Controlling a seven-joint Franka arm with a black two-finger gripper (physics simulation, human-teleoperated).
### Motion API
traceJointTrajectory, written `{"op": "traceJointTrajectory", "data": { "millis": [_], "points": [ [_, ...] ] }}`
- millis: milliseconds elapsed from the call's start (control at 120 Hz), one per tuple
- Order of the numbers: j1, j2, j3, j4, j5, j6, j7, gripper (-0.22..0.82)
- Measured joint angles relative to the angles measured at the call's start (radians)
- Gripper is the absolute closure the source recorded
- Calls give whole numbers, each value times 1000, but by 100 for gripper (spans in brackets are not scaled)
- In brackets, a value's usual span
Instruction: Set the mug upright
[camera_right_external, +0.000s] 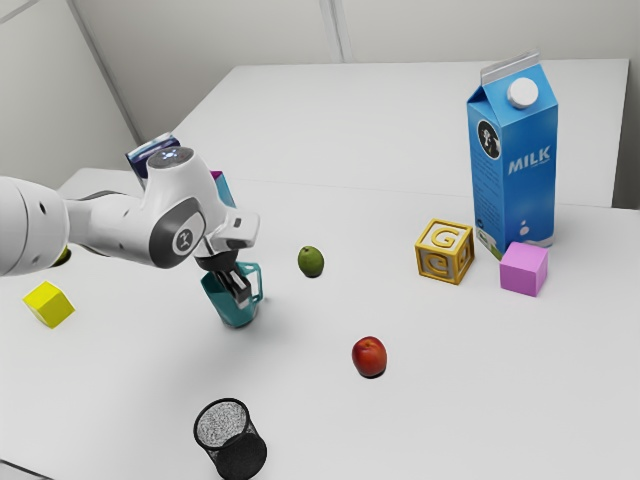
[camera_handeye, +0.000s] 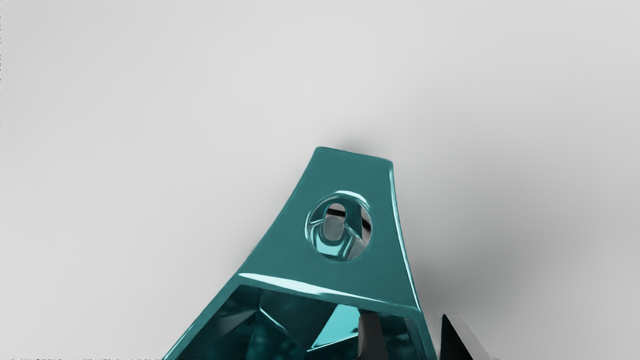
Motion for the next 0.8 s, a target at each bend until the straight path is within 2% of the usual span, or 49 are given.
{"op": "traceJointTrajectory", "data": {
  "millis": [333,467,642,800],
  "points": [
    [7,-35,-2,2,-3,-15,-21,22],
    [19,-83,-21,22,-4,-45,-30,12],
    [4,-70,-47,239,-14,-182,-48,5],
    [2,24,-55,510,-24,-395,-75,2]
  ]
}}
